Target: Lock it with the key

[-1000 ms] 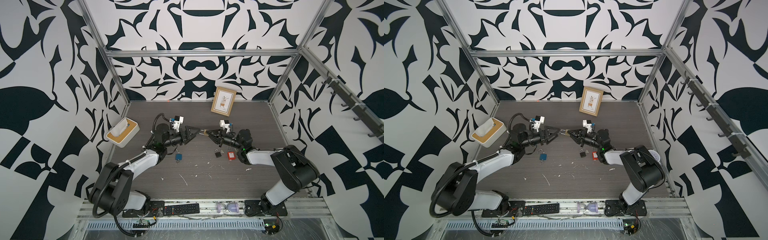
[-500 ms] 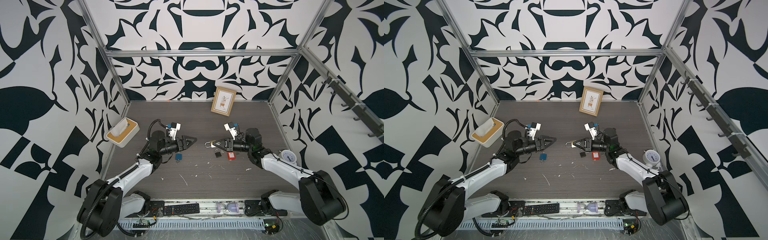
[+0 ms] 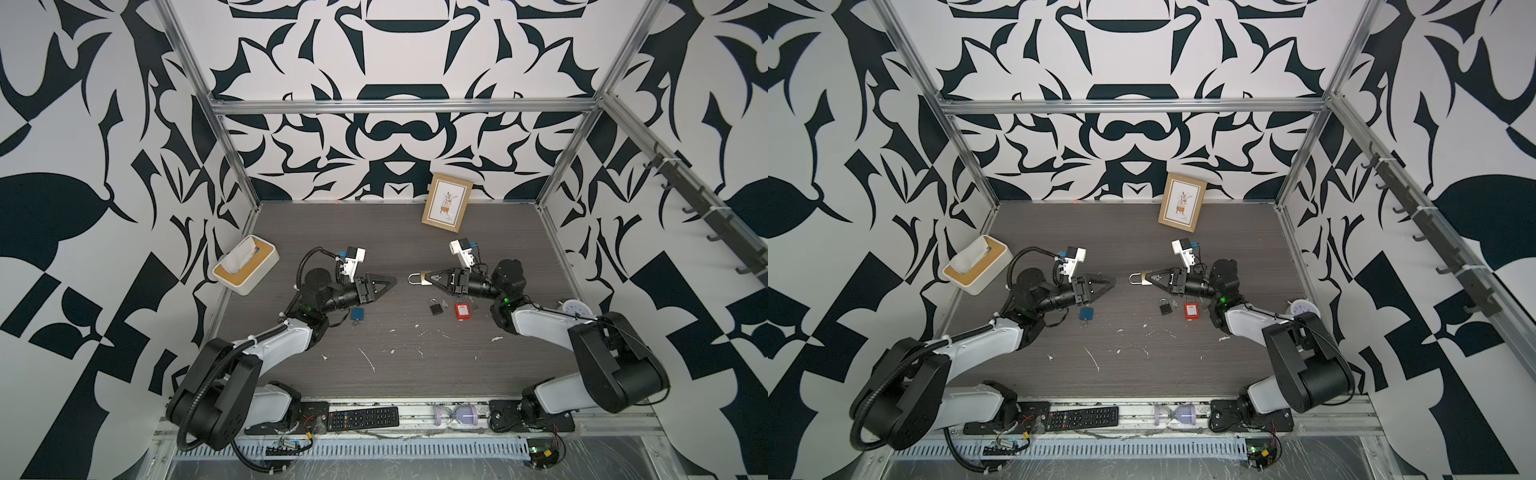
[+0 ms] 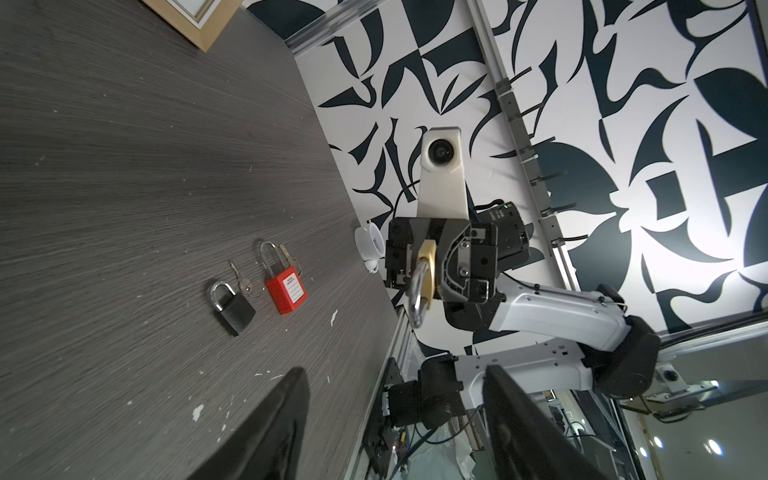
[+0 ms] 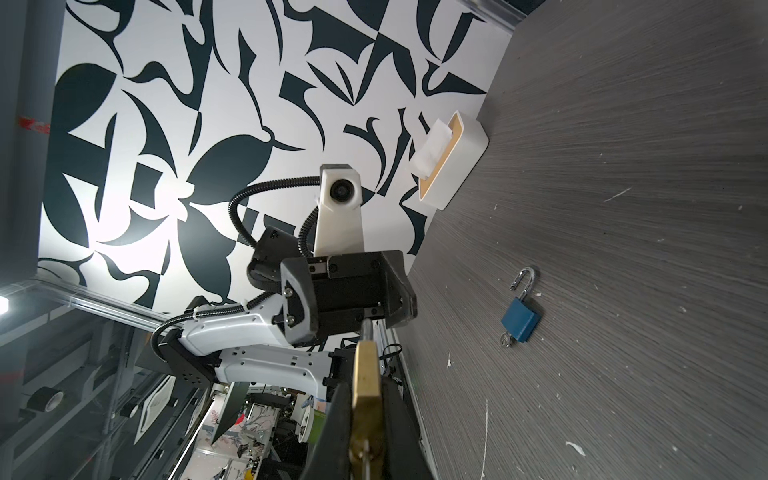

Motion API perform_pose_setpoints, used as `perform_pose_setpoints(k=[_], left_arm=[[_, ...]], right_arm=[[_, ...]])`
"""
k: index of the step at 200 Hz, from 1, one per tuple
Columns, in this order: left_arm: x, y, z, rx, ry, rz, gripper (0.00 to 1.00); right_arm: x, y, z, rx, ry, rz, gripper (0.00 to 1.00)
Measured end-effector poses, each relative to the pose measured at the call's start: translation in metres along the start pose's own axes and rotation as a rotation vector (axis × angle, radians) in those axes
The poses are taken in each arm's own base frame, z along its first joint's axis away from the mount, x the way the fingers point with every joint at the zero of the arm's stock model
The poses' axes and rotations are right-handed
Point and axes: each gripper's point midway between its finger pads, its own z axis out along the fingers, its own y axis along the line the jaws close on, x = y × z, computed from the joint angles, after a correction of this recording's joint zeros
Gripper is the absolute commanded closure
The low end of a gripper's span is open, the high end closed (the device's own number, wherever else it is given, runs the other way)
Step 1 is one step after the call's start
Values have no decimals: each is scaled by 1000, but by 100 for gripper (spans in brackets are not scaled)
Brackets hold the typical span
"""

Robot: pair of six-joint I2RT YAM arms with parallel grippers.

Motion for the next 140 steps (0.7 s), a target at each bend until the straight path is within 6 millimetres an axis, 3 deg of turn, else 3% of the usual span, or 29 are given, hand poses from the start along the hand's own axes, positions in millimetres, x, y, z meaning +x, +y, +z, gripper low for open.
perform_pose_setpoints(k=[35, 77, 140], left_arm=[[1, 10, 10, 28, -3, -53, 48], [0, 15, 17, 65, -8, -91, 54], [-4, 0, 23, 112, -7, -76, 59]], right_arm=[[-6, -10, 3, -14, -24, 78, 100], [-9, -5, 3, -34, -35, 77, 100], [-8, -7, 3, -25, -35, 81, 100]])
